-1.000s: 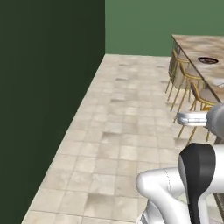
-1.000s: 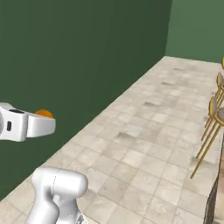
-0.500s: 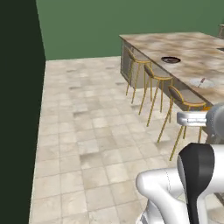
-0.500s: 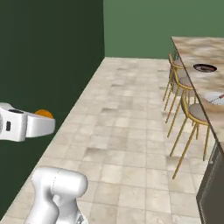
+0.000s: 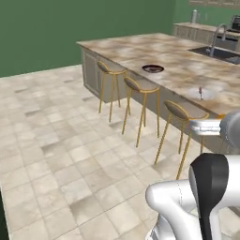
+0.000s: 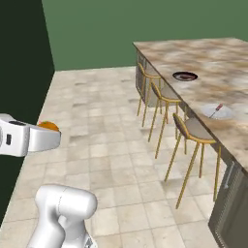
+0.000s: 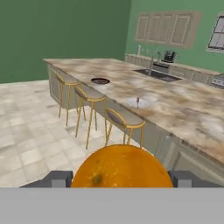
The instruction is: Pick up the orange and mango from the fridge and place one fruit on each plate on the dining counter.
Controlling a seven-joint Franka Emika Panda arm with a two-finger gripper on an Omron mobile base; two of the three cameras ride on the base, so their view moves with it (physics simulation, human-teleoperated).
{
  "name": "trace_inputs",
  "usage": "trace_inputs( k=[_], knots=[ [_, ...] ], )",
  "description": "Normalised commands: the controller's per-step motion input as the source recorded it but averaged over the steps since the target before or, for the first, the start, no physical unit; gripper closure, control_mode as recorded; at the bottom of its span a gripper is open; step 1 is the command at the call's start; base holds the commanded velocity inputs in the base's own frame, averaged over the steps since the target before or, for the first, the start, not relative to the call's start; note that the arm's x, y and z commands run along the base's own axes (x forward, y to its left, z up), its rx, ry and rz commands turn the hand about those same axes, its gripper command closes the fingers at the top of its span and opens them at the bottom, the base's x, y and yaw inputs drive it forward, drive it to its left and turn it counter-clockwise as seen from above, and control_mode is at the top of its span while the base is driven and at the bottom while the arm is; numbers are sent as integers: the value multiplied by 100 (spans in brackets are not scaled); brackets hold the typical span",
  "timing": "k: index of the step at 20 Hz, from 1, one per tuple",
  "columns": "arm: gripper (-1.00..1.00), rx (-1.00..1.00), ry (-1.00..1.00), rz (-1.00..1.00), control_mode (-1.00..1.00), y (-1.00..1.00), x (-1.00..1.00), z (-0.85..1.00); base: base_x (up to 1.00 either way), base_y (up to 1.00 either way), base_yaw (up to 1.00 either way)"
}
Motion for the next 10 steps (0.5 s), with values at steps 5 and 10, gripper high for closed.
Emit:
trace_inputs(
  k=[5,10],
  knots=[
    [100,0,0,0,100,0,0,0,100,75,-48],
    [100,0,0,0,100,0,0,0,100,76,-46]
  ],
)
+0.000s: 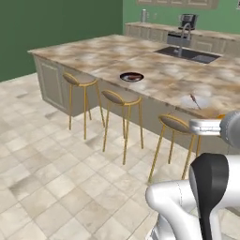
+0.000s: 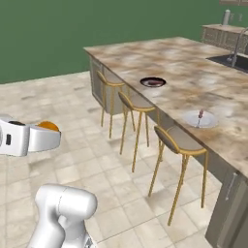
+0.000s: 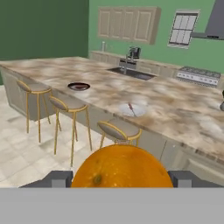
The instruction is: Pick up the orange and mango from the fridge and place one fruit on each plate on the dining counter.
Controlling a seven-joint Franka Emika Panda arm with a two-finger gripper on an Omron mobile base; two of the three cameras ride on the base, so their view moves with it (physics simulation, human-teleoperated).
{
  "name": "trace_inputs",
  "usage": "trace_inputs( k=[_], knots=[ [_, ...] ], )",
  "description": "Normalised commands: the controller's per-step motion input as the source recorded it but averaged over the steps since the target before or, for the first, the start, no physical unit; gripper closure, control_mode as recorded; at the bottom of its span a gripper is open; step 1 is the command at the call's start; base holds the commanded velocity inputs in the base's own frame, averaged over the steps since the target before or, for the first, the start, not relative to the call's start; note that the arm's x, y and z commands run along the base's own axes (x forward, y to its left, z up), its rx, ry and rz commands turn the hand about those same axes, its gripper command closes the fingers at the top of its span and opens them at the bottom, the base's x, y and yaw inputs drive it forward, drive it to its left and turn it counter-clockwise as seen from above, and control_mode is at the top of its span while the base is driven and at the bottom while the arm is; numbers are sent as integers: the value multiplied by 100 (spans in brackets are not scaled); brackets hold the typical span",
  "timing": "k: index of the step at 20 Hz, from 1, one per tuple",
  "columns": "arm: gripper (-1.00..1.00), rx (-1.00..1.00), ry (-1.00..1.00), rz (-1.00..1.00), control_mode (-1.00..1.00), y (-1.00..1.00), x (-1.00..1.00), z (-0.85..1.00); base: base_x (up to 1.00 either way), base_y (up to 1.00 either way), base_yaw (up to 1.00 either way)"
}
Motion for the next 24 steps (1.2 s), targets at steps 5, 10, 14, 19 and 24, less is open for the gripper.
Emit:
trace_inputs(
  k=[5,10,14,19,24],
  knots=[
    [100,0,0,0,100,0,0,0,100,76,-45],
    [100,0,0,0,100,0,0,0,100,81,-44],
    [100,0,0,0,100,0,0,0,100,85,-42],
    [100,0,0,0,100,0,0,0,100,87,-41],
    [100,0,0,0,100,0,0,0,100,87,-41]
  ],
)
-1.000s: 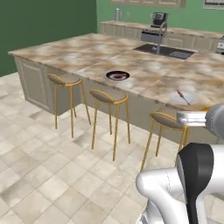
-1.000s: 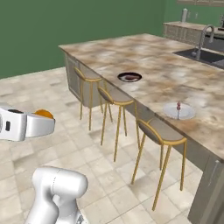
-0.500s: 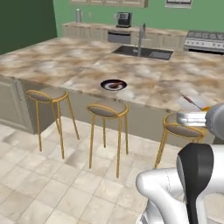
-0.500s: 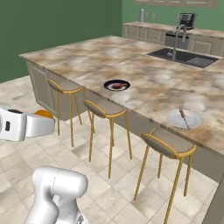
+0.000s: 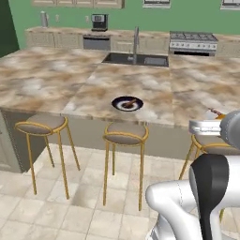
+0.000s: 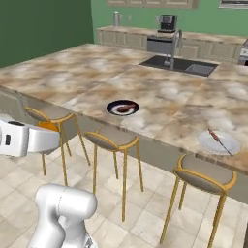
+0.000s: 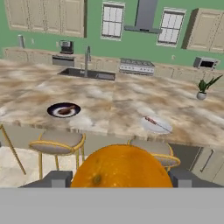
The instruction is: Pick up the orange and mango from the fridge and place one fruit on each plate on the dining counter.
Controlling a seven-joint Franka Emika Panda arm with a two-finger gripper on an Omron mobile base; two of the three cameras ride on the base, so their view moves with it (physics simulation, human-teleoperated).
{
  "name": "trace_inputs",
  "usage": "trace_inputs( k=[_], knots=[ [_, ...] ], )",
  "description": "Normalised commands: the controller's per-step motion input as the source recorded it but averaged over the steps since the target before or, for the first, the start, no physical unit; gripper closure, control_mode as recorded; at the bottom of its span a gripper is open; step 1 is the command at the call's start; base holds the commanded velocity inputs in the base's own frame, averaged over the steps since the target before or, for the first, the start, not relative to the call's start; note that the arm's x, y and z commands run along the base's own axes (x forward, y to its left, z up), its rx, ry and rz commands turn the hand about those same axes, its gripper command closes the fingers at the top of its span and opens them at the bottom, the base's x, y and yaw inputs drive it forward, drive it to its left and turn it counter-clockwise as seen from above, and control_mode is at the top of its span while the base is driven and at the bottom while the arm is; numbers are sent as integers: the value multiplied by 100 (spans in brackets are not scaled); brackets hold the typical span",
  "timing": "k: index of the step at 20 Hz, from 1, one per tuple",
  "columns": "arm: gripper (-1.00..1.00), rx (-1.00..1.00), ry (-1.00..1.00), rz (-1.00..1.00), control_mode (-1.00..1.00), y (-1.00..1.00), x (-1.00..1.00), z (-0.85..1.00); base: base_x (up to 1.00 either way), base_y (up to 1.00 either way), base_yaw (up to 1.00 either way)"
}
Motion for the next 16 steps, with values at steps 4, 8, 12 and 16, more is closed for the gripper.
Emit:
trace_inputs(
  k=[4,8,12,16],
  knots=[
    [100,0,0,0,100,0,0,0,100,86,-42],
    [100,0,0,0,100,0,0,0,100,85,-43],
    [100,0,0,0,100,0,0,0,100,77,-42],
    [100,0,0,0,100,0,0,0,100,60,-37]
  ],
)
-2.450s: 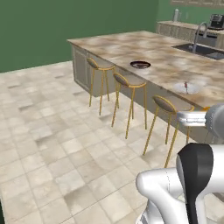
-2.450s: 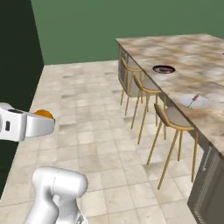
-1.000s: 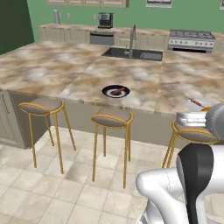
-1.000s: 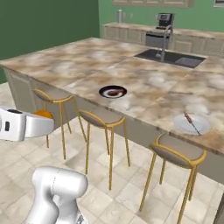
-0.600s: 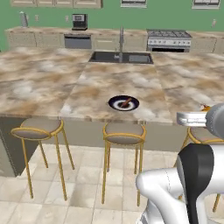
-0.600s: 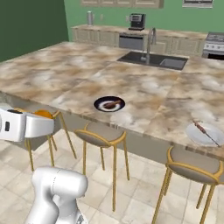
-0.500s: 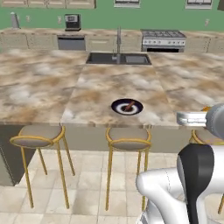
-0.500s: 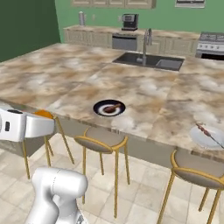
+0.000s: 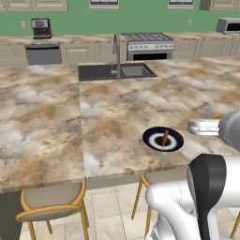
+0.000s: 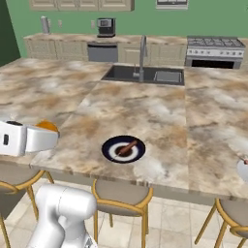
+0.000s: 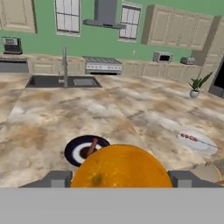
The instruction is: Pick up the orange and mango from the fridge and place one fruit on each plate on the dining counter.
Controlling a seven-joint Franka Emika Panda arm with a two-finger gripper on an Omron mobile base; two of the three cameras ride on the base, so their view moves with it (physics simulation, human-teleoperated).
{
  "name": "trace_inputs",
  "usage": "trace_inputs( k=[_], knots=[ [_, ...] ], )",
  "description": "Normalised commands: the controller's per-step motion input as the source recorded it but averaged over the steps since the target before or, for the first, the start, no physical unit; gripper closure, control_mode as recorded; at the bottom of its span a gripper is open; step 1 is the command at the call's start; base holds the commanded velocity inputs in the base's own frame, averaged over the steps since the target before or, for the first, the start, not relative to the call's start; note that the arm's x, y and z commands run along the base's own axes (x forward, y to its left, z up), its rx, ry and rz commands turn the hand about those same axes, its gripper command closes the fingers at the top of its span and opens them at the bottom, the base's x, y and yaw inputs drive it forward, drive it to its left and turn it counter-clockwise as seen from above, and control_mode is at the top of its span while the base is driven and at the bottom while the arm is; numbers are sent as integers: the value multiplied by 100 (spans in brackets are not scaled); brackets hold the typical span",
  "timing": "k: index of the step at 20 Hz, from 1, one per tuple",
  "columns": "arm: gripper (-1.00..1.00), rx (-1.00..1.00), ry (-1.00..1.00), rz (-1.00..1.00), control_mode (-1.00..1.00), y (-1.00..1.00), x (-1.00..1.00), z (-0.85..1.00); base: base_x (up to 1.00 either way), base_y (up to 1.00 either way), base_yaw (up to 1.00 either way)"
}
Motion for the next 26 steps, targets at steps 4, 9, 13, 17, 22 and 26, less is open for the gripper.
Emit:
trace_inputs(
  k=[4,9,13,17,22,26],
  knots=[
    [100,0,0,0,100,0,0,0,100,10,-18],
    [100,14,36,-1,-100,-17,100,-23,0,0,0],
    [100,17,42,0,-100,-31,100,-42,0,0,0],
    [100,11,46,0,-100,-33,97,-64,0,0,0],
    [100,2,31,0,-100,-29,68,-62,0,0,0],
    [100,0,22,0,-100,-20,70,-64,0,0,0]
  ],
)
